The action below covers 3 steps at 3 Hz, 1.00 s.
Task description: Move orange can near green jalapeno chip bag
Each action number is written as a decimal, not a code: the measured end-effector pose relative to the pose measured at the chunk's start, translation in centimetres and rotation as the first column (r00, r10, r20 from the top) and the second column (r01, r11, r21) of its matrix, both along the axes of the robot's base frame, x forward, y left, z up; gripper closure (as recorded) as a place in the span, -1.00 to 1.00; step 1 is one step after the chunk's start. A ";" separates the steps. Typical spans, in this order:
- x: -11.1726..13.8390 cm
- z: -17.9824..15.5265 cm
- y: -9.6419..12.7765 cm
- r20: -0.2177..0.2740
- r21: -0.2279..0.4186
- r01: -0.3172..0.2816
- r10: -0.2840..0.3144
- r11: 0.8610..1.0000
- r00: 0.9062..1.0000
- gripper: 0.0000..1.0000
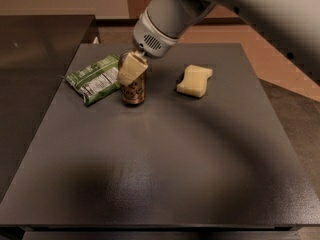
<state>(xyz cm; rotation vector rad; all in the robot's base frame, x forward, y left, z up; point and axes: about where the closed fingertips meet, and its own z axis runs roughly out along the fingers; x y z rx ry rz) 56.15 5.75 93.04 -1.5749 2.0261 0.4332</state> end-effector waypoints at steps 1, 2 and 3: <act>1.5 -0.2 0.7 -0.019 -0.009 0.011 -0.011 1.000 1.000 1.00; 2.5 -0.8 0.8 -0.045 -0.013 0.028 -0.029 1.000 0.999 0.63; 3.1 -1.6 0.8 -0.064 -0.026 0.041 -0.042 0.999 0.997 0.17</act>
Offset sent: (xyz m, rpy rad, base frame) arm 0.0397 0.0065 -0.0157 -0.0152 0.0783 -0.0572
